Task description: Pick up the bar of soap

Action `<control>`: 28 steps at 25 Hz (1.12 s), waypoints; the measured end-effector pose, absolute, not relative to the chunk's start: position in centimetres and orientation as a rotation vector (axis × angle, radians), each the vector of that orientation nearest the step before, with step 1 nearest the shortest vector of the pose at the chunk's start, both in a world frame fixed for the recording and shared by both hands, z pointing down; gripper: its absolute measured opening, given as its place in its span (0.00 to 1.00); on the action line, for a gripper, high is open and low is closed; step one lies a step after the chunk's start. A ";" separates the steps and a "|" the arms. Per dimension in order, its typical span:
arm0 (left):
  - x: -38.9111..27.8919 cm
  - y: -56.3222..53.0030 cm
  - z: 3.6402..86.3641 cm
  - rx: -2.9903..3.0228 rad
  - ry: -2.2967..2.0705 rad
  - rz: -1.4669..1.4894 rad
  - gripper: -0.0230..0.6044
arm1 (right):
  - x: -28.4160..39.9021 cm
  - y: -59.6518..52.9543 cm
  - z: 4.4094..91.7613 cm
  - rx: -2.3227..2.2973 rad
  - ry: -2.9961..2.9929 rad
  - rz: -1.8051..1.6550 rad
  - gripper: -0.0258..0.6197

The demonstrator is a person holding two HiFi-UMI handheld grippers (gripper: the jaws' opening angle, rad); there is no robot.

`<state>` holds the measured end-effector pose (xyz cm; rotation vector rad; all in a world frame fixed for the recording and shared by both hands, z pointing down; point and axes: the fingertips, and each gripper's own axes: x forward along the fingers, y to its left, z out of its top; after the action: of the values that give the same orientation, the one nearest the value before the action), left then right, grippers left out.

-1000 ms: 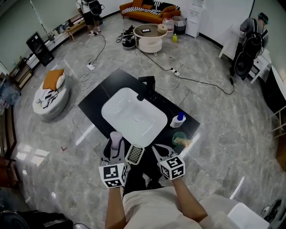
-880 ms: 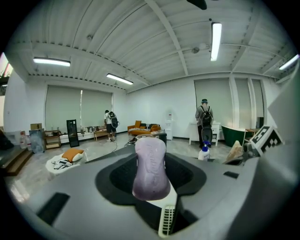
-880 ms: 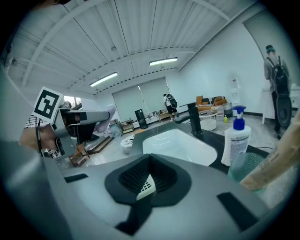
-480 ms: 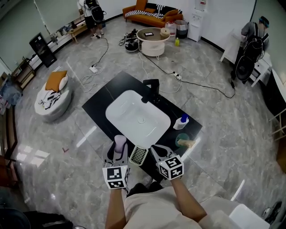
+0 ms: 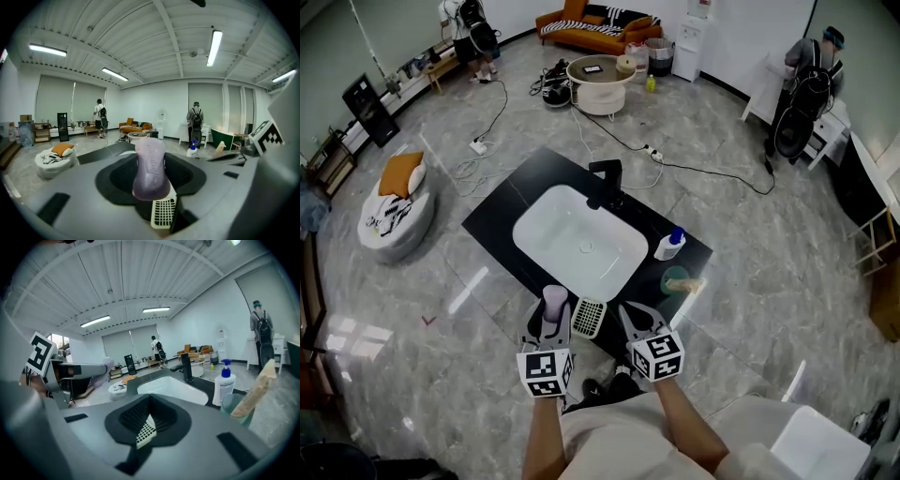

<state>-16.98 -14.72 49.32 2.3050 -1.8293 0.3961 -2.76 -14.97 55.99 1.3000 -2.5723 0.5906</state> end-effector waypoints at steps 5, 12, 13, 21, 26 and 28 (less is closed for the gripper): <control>-16.9 -13.6 49.4 2.326 -1.790 0.387 0.34 | -1.9 -13.5 55.5 1.392 -2.542 0.593 0.05; -17.3 -12.1 49.1 2.348 -1.766 0.362 0.34 | -2.1 -10.9 55.2 1.430 -2.519 0.578 0.05; -17.4 -11.8 49.1 2.348 -1.765 0.357 0.34 | -2.1 -10.4 55.2 1.433 -2.516 0.577 0.05; -18.4 -9.3 50.5 2.313 -1.755 0.333 0.34 | -1.4 -7.3 56.0 1.483 -2.484 0.597 0.05; -18.5 -8.1 50.9 2.327 -1.743 0.341 0.33 | -1.5 -6.4 56.3 1.501 -2.477 0.598 0.05; -18.6 -7.8 50.8 2.335 -1.743 0.336 0.33 | -1.6 -6.2 56.2 1.504 -2.481 0.590 0.05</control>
<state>-18.64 -7.82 50.82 2.3350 -1.7427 0.3359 -1.60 -6.25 56.25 1.5038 -2.4812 0.5905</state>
